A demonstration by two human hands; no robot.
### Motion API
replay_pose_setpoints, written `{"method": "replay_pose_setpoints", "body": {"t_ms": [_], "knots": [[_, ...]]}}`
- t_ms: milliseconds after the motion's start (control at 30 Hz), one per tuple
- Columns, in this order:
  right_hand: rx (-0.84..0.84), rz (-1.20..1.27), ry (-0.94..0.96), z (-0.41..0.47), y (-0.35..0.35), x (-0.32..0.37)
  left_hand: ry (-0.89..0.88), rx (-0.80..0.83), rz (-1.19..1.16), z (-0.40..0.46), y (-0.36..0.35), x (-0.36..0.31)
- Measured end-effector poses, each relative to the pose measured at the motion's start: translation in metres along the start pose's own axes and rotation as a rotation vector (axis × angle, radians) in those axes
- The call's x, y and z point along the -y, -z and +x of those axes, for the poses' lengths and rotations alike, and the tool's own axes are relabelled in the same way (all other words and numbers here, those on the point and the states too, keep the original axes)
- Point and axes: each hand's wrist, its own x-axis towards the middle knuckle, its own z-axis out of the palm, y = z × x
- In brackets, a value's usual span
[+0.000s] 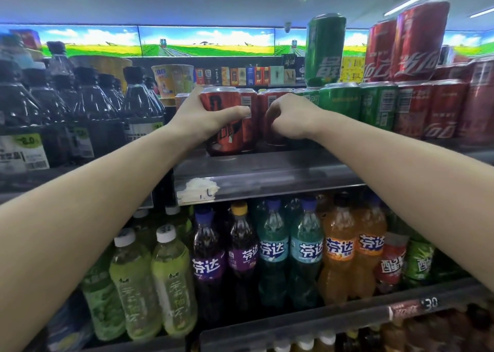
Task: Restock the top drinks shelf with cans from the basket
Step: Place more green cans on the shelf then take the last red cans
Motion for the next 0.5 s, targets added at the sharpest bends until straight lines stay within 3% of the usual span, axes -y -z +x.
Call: {"method": "replay_pose_setpoints", "body": {"t_ms": [133,333,500], "knots": [[0.091,-0.017,-0.04,0.013,-0.001,0.0,-0.015,0.021,0.003,0.0,-0.001,0.001],[0.087,0.047,-0.039,0.015,-0.004,0.001,-0.009,0.049,0.01,-0.004,-0.002,-0.001],[0.086,0.481,0.006,-0.004,0.002,0.009,-0.03,0.033,0.038,-0.003,-0.003,0.001]]}}
